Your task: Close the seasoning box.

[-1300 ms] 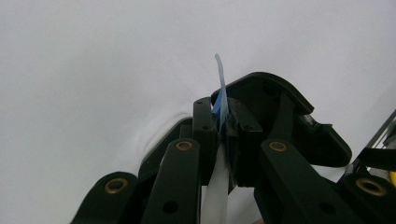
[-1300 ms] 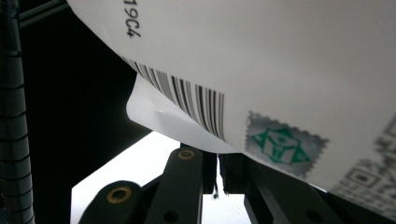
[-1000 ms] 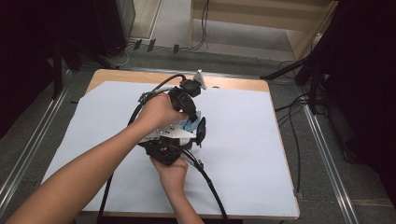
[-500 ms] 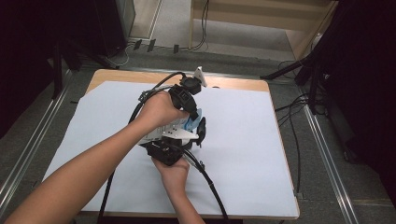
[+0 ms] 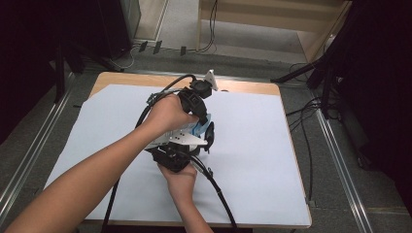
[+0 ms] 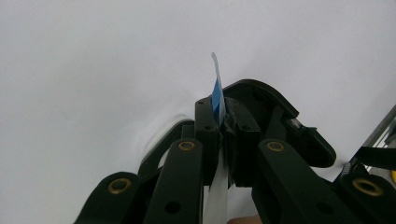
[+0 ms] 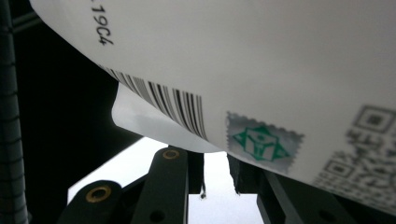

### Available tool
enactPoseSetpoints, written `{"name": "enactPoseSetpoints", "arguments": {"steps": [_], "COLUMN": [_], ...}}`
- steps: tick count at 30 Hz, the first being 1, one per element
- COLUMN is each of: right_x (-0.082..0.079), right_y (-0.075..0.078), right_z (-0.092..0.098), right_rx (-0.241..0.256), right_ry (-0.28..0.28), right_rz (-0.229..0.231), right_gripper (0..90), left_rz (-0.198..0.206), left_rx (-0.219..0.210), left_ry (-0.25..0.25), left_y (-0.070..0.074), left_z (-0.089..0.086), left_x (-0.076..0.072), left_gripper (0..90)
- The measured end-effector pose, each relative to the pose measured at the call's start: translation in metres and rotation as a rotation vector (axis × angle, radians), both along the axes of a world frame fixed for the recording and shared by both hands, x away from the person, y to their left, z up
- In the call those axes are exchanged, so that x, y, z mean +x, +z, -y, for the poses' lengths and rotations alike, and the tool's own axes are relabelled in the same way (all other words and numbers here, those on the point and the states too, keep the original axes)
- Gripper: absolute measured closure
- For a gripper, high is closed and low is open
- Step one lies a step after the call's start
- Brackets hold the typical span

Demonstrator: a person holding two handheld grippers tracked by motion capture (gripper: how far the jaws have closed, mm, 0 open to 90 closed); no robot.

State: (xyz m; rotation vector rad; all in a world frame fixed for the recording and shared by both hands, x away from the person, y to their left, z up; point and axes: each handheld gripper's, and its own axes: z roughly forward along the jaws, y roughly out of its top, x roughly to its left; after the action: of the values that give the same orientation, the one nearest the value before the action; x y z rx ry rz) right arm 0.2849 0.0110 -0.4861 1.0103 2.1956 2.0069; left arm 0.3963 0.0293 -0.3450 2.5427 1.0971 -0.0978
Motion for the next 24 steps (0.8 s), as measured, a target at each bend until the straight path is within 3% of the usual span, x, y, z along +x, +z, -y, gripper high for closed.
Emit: {"name": "enactPoseSetpoints", "arguments": {"steps": [8, 17, 24], "right_x": [-0.001, -0.003, -0.005], "right_y": [-0.004, -0.007, -0.004], "right_z": [0.001, 0.019, 0.027], "right_rx": [-0.049, -0.140, -0.190], "right_ry": [-0.004, -0.023, -0.013], "right_rz": [-0.009, 0.003, 0.003], "right_gripper": [76.9, 76.9, 76.4], "left_rz": [0.001, 0.010, 0.042], "left_rx": [-0.109, -0.207, -0.299], "left_ry": [-0.008, -0.034, -0.040], "left_y": [0.003, 0.010, 0.014], "left_z": [-0.019, -0.041, -0.062], "left_x": [-0.003, -0.013, -0.022], "left_gripper": [86.0, 86.9, 87.5]}}
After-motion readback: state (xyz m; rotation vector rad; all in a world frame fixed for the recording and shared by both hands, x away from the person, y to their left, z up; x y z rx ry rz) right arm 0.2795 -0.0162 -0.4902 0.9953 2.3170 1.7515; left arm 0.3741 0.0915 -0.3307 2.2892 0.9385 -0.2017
